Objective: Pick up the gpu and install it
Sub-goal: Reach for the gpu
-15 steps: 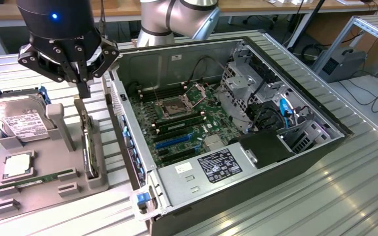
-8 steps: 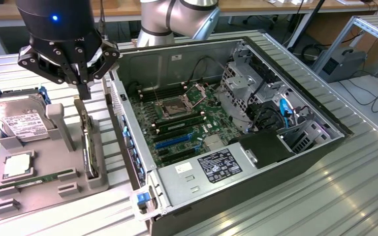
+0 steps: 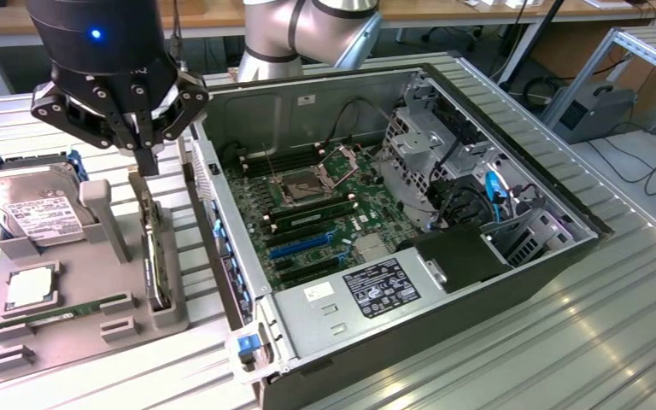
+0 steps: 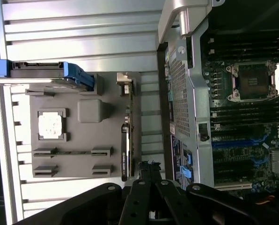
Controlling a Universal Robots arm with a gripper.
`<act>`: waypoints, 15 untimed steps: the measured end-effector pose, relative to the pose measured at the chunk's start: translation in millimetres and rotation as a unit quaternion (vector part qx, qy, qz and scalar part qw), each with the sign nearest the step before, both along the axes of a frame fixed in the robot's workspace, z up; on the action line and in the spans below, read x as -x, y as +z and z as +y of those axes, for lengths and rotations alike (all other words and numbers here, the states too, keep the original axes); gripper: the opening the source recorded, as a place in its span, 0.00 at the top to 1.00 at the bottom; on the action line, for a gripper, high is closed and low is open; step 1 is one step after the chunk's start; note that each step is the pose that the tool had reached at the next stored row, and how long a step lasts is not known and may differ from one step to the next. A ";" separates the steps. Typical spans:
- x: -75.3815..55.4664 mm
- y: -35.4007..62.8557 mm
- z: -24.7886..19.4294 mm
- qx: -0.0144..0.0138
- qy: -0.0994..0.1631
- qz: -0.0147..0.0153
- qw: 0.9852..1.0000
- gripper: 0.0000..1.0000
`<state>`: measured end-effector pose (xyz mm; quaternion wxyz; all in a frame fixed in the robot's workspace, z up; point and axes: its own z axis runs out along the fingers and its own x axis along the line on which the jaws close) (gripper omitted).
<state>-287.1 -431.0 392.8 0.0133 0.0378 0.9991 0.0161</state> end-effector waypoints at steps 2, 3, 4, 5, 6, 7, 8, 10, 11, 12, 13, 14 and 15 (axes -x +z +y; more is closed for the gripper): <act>0.0 0.0 -0.9 0.000 0.000 0.000 1.000 0.89; 0.0 0.0 -1.4 0.000 0.000 0.000 1.000 0.89; 0.0 0.0 -2.0 0.000 0.000 0.000 1.000 0.89; 0.0 0.0 -2.5 0.000 0.000 0.000 1.000 0.89; 0.0 0.0 -3.1 0.000 0.000 0.000 1.000 0.89; 0.0 0.0 -3.6 0.000 0.000 0.000 1.000 0.89; 0.0 0.0 -4.1 0.000 0.000 0.000 1.000 0.89; 0.0 0.0 -5.0 0.000 0.000 0.000 1.000 0.89; 0.0 0.0 -5.4 0.000 0.000 0.000 1.000 0.89; 0.0 0.0 -5.9 0.000 0.000 0.000 1.000 0.89; 0.0 0.0 -6.3 0.000 0.000 0.000 1.000 0.89; 0.0 0.0 -6.6 0.000 0.000 0.000 1.000 0.89; 0.0 0.0 -7.1 0.001 0.000 0.000 1.000 0.89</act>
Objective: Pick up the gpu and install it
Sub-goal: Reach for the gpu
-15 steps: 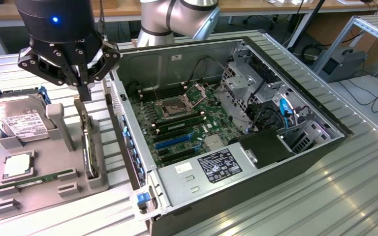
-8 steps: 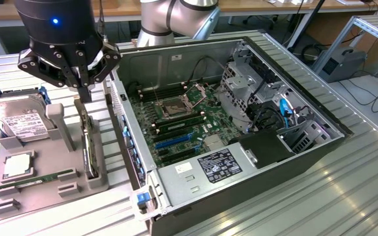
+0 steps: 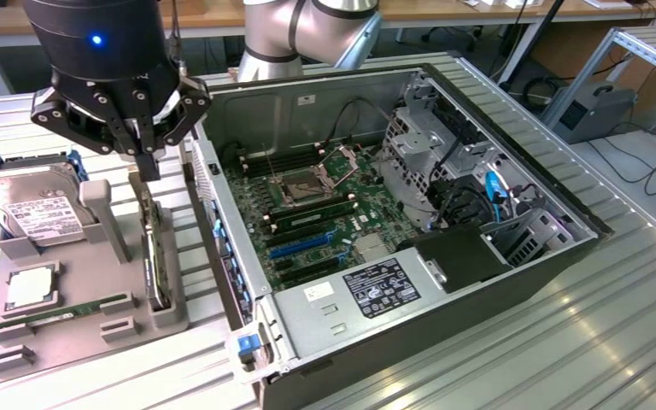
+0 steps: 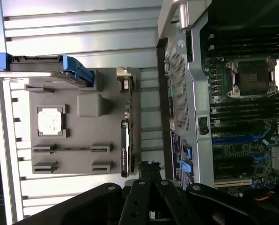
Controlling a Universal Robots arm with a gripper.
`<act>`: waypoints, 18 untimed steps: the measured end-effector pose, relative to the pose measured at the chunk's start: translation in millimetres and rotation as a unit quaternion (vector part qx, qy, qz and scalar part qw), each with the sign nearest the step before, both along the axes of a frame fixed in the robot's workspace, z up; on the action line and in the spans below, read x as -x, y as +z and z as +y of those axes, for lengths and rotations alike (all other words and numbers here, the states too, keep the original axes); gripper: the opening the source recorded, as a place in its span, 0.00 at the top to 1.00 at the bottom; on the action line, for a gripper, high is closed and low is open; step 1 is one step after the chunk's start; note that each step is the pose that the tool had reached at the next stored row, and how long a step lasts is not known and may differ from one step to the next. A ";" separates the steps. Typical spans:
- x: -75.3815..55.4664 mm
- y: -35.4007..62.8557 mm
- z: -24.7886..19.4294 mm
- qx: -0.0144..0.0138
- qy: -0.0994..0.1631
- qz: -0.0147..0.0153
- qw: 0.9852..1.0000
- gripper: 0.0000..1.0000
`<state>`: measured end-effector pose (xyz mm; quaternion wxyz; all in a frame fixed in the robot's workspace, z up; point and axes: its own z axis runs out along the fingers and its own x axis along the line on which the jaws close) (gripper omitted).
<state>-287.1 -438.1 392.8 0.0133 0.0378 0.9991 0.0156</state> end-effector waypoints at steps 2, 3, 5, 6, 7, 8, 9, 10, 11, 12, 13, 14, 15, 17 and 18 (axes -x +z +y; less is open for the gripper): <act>0.0 0.0 -0.9 0.000 0.000 0.000 1.000 0.89; 0.0 0.0 -1.3 0.000 0.000 0.000 1.000 0.89; 0.0 0.0 -2.7 0.000 0.000 0.000 1.000 0.89; 0.0 0.0 -3.4 0.000 0.000 0.000 1.000 0.89; 0.0 0.0 -4.0 0.000 0.000 0.000 1.000 0.89; 0.0 0.0 -4.5 0.000 0.000 0.000 1.000 0.89; 0.0 0.0 -5.3 0.001 0.000 0.000 1.000 0.89; 0.0 0.0 -6.2 0.001 0.000 0.000 1.000 0.89; 0.0 0.0 -7.0 0.001 0.000 0.000 1.000 0.89; 0.0 0.0 -7.9 0.001 0.000 0.000 1.000 0.89; 0.0 0.0 -8.8 0.001 0.000 0.000 1.000 0.89; 0.0 0.0 -10.1 0.001 0.000 0.000 1.000 0.89; 0.0 0.0 -11.3 0.001 0.000 0.000 1.000 0.89; 0.0 -0.1 -14.1 0.002 0.000 0.000 1.000 0.89; 0.0 -0.1 -15.6 0.002 0.000 0.000 1.000 0.89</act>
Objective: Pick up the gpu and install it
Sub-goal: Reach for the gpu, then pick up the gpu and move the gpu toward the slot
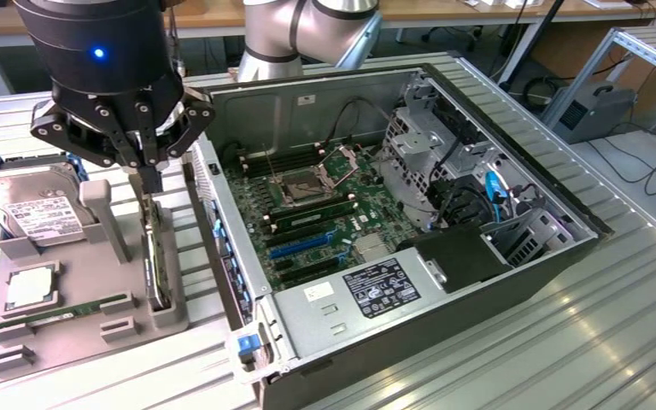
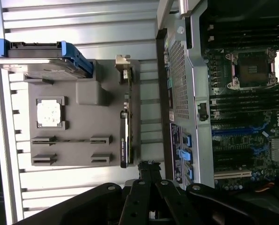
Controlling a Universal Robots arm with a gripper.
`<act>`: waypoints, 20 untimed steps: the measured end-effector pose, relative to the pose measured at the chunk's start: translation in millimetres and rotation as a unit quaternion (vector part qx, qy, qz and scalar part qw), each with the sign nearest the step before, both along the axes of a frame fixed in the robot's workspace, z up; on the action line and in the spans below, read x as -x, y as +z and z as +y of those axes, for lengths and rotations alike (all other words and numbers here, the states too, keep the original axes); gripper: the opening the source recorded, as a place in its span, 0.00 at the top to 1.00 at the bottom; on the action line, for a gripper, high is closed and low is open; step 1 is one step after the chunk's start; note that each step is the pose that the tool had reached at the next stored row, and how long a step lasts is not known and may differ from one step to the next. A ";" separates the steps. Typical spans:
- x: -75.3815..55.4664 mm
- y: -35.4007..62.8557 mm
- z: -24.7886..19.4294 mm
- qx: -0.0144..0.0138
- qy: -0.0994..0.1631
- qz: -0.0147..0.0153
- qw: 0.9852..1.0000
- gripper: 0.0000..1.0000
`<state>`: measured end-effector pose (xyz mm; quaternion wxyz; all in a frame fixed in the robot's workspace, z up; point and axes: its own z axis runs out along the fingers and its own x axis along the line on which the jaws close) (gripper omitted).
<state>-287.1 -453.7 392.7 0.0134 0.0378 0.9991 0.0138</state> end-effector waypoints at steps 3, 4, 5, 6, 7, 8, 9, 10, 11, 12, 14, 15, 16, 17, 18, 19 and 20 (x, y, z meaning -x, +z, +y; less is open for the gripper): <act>0.0 0.1 -2.7 0.000 0.000 0.000 1.000 0.89; 0.0 0.1 -2.8 0.001 0.000 0.000 1.000 0.89; 0.0 0.1 -2.9 0.001 0.000 0.000 1.000 0.89; 0.0 0.1 -2.9 0.001 0.000 0.000 1.000 0.89; 0.0 0.1 -2.9 0.001 0.000 0.000 1.000 0.89; 0.0 0.1 -2.9 0.001 0.000 0.000 1.000 0.89; 0.0 0.1 -2.9 0.001 0.000 0.000 1.000 0.89; 0.0 0.1 -2.9 0.001 0.000 0.000 1.000 0.89; 0.0 0.0 -2.9 0.001 0.000 0.000 1.000 0.89; 0.0 0.0 -2.9 0.001 0.000 0.000 1.000 0.89; 0.0 0.0 -2.9 0.001 0.000 0.000 1.000 0.89; 0.0 0.1 -2.9 0.001 0.000 0.000 1.000 0.89; 0.0 0.0 -2.9 0.001 0.000 0.000 1.000 0.89; 0.0 0.0 -3.0 0.001 0.000 0.000 1.000 0.89; 0.0 0.1 -2.9 0.001 0.000 0.000 1.000 0.52; 0.0 0.0 -2.9 0.000 0.000 0.000 1.000 0.46; 3.6 -1.9 -3.0 0.001 0.000 0.000 1.000 0.46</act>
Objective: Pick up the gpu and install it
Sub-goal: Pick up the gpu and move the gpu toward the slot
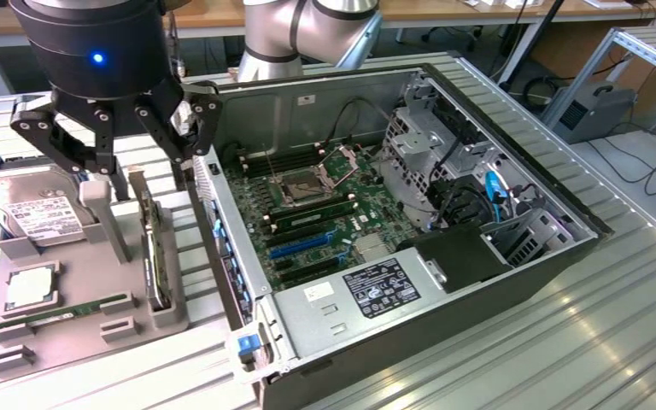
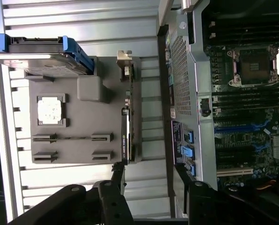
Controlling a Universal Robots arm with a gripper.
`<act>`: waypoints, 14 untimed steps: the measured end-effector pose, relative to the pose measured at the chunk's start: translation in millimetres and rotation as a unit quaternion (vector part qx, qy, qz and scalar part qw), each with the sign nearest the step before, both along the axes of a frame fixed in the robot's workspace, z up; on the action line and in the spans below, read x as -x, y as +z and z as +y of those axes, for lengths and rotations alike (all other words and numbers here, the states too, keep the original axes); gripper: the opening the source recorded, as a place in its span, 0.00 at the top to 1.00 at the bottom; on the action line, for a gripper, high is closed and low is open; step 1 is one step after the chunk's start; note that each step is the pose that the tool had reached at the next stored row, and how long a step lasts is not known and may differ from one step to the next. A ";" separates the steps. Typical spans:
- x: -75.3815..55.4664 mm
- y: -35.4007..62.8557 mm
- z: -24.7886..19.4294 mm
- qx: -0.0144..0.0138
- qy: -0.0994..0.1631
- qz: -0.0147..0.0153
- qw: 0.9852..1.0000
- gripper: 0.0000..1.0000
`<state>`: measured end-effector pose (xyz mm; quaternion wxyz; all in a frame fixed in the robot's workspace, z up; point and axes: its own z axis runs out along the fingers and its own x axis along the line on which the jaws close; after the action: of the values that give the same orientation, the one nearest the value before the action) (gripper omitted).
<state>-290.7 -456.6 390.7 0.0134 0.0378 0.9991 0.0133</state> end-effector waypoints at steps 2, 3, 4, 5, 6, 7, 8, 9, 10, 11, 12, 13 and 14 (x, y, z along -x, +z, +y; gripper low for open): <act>5.8 -4.9 0.0 0.000 0.000 0.000 1.000 0.46; 6.9 -5.9 0.0 0.000 0.000 0.000 1.000 0.46; 8.6 -7.2 0.0 0.000 0.000 0.000 1.000 0.46; 12.0 -9.8 0.0 0.000 0.000 0.000 1.000 0.46; 14.1 -12.4 0.0 0.000 0.000 0.000 1.000 0.46; 14.9 -13.9 0.0 0.000 0.000 0.000 1.000 0.46; 15.8 -15.4 0.0 0.000 0.000 0.000 1.000 0.46; 16.5 -16.4 0.0 0.000 0.000 0.000 1.000 0.46; 16.6 -16.6 0.0 0.000 0.000 0.000 1.000 0.46; 16.7 -16.8 0.0 0.000 0.000 0.000 1.000 0.46; 16.9 -17.0 0.0 0.000 0.000 0.000 1.000 0.46; 17.1 -17.1 0.0 0.000 0.000 0.000 1.000 0.46; 17.3 -17.6 0.0 0.000 0.000 0.000 1.000 0.46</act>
<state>-308.0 -456.6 373.2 0.0134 0.0378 0.9991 0.0133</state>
